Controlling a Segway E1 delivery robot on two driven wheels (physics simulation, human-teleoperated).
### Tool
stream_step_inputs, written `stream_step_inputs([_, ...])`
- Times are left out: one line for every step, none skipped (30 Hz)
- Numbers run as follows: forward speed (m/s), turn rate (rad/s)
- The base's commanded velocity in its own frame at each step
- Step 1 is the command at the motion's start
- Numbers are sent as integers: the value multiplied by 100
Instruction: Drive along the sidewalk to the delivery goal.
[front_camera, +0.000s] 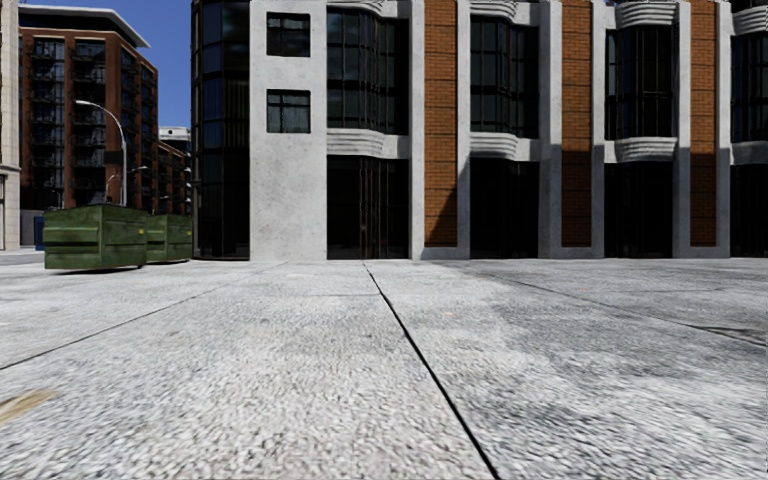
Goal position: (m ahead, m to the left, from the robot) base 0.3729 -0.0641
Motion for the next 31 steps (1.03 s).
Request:
stream_step_inputs([134, 0])
stream_step_inputs([0, 0])
stream_step_inputs([0, 0])
stream_step_inputs([0, 0])
stream_step_inputs([0, 0])
stream_step_inputs([0, 0])
stream_step_inputs([0, 0])
stream_step_inputs([0, 0])
stream_step_inputs([0, 0])
stream_step_inputs([0, 0])
stream_step_inputs([0, 0])
stream_step_inputs([0, 0])
stream_step_inputs([0, 0])
stream_step_inputs([0, 0])
stream_step_inputs([0, 0])
stream_step_inputs([0, 0])
stream_step_inputs([0, 0])
stream_step_inputs([0, 0])
stream_step_inputs([0, 0])
stream_step_inputs([0, 0])
stream_step_inputs([0, 0])
stream_step_inputs([0, 0])
stream_step_inputs([0, 0])
stream_step_inputs([0, 0])
stream_step_inputs([0, 0])
stream_step_inputs([0, 0])
stream_step_inputs([0, 0])
stream_step_inputs([0, 0])
stream_step_inputs([0, 0])
stream_step_inputs([0, 0])
stream_step_inputs([0, 0])
